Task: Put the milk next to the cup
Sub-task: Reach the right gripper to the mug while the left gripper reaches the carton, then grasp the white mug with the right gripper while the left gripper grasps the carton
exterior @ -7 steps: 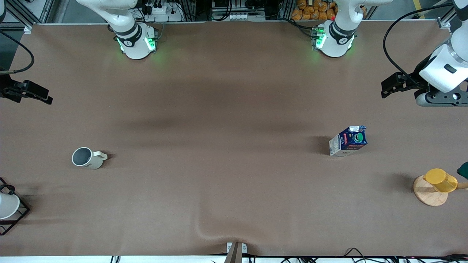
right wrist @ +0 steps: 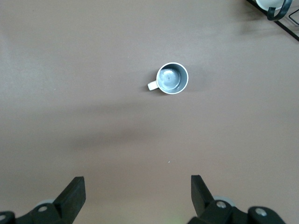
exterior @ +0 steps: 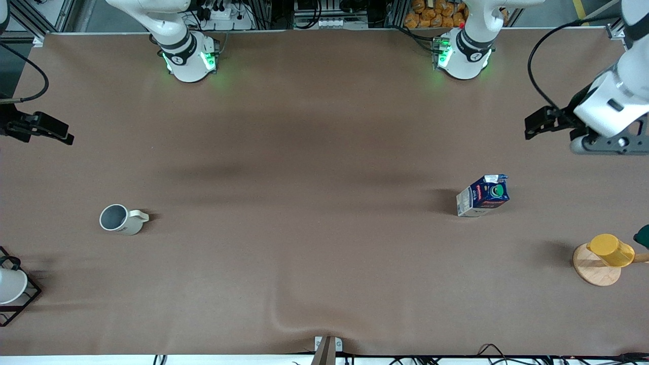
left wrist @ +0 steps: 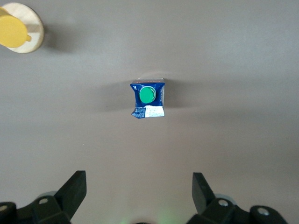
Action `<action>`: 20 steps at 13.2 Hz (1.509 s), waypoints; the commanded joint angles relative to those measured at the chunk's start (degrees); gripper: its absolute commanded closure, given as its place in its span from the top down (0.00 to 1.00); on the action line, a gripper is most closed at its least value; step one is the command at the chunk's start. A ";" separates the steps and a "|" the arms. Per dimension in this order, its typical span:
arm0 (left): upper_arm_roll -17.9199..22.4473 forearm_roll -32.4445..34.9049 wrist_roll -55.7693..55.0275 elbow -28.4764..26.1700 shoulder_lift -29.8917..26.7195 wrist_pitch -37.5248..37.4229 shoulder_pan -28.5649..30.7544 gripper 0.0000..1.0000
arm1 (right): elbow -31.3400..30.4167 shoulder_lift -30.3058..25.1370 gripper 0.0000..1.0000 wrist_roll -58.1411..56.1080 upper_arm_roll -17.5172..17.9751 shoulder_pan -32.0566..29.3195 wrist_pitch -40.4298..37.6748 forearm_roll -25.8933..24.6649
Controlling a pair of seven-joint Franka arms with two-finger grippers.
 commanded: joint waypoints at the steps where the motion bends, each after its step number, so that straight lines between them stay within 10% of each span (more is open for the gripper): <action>1: -0.18 0.62 1.79 -0.57 5.08 5.05 0.30 1.00 | -1.41 -0.53 1.00 0.53 0.04 0.14 0.35 -1.23; 6: -0.36 0.88 1.18 -2.50 14.22 14.19 0.48 1.00 | -5.54 1.83 1.00 -0.69 0.04 0.14 7.28 -1.23; 20: -0.27 2.99 -1.37 -12.62 14.67 20.45 -0.13 1.00 | -6.68 25.21 1.00 -19.47 -0.05 -2.23 25.56 -1.14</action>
